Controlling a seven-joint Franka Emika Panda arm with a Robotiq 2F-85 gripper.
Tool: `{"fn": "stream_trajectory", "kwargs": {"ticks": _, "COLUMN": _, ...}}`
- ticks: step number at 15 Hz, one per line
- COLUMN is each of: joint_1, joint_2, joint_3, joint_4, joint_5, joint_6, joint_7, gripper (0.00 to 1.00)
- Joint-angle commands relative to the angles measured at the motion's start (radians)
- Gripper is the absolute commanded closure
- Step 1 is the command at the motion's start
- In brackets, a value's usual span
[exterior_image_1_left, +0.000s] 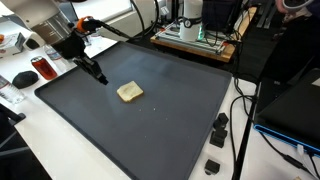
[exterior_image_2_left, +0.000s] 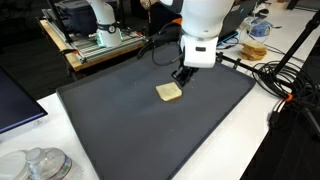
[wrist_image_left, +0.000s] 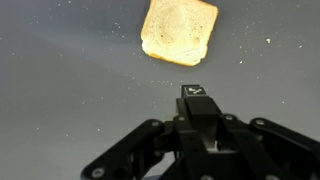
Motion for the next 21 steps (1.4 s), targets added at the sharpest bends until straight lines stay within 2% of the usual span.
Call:
{"fn": "stream_trajectory", "kwargs": {"ticks": 1, "joint_1": -0.054, "joint_2": 0.034, "joint_3": 0.009, "joint_4": 0.03, "joint_5": 0.06, "joint_6": -0.015, "joint_7": -0.033, "gripper": 0.95}}
{"fn": "stream_trajectory", "kwargs": {"ticks": 4, "joint_1": -0.113, "joint_2": 0.041, "joint_3": 0.02, "joint_4": 0.017, "joint_5": 0.121, "joint_6": -0.02, "joint_7": -0.07, "gripper": 0.95}}
{"fn": "stream_trajectory", "kwargs": {"ticks": 11, "joint_1": -0.218, "joint_2": -0.027, "joint_3": 0.034, "joint_4": -0.191, "joint_5": 0.252, "joint_6": 0.21, "joint_7": -0.214, "gripper": 0.95}}
{"fn": "stream_trajectory", "kwargs": {"ticks": 21, "joint_1": -0.276, "joint_2": -0.277, "joint_3": 0.056, "joint_4": -0.653, "joint_5": 0.373, "joint_6": 0.511, "joint_7": -0.405, "gripper": 0.95}}
